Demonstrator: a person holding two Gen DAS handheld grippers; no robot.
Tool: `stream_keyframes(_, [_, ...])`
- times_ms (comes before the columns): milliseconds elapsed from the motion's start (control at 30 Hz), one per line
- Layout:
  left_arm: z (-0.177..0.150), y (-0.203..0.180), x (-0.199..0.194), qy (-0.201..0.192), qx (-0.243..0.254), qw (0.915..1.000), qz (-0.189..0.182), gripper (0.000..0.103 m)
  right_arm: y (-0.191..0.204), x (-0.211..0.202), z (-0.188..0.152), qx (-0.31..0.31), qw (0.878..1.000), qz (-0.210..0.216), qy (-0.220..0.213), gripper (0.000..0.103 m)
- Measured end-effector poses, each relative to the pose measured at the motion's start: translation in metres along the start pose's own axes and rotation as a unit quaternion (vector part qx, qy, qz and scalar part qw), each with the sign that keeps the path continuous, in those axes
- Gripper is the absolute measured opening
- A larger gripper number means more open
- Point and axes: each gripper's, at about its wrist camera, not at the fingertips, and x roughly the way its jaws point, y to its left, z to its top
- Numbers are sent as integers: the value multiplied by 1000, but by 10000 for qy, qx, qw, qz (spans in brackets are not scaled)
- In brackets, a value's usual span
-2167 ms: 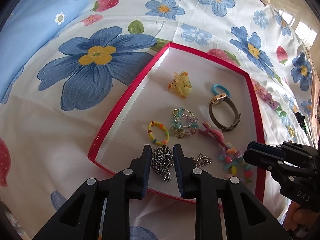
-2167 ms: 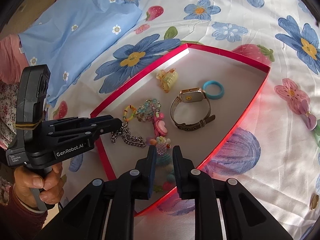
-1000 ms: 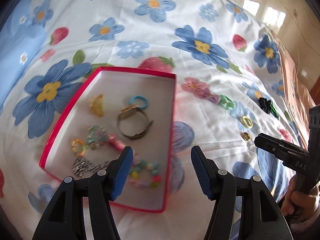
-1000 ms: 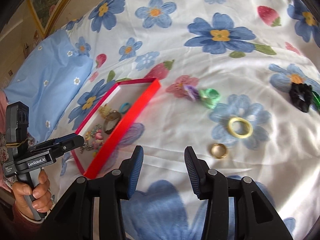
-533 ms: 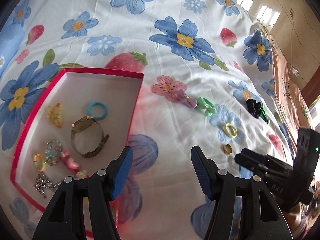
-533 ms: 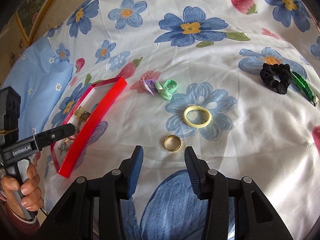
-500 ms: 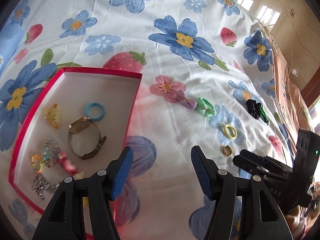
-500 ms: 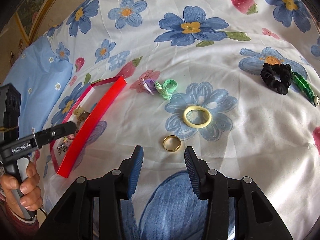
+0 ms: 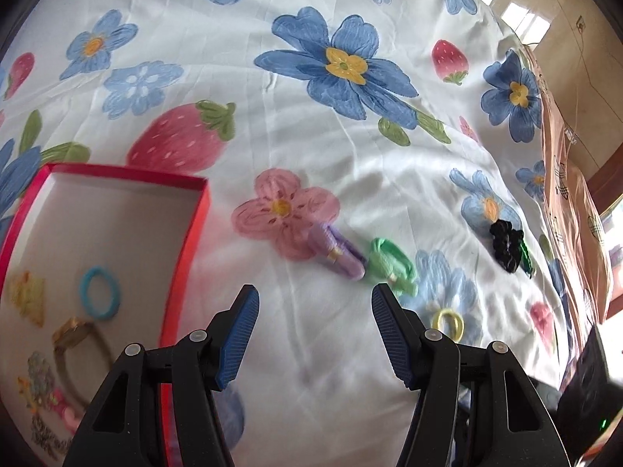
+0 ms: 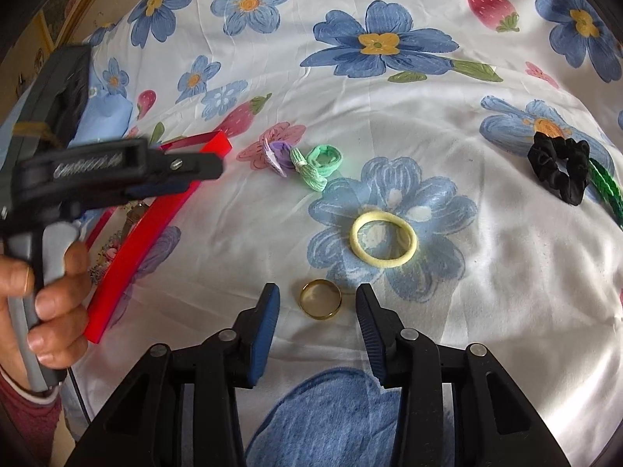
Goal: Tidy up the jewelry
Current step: 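Grasp the purple hair tie with the left tool while the right tool grasps the gold ring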
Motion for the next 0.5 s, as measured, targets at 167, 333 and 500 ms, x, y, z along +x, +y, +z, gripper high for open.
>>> stream_keyframes(167, [18,-3,36,126,-53,9999,8,53,-2,1,0,-48,10000,-42,-11,23])
stream_keyframes(333, [20,-4,61,318,39,9995,-18,18,-6,-4,-1,33,9999,77,-56,23])
stream_keyframes(500, [11,-5,47,235,102,9996,-130,12,-10,-11,-1,149,9997,194,-93,23])
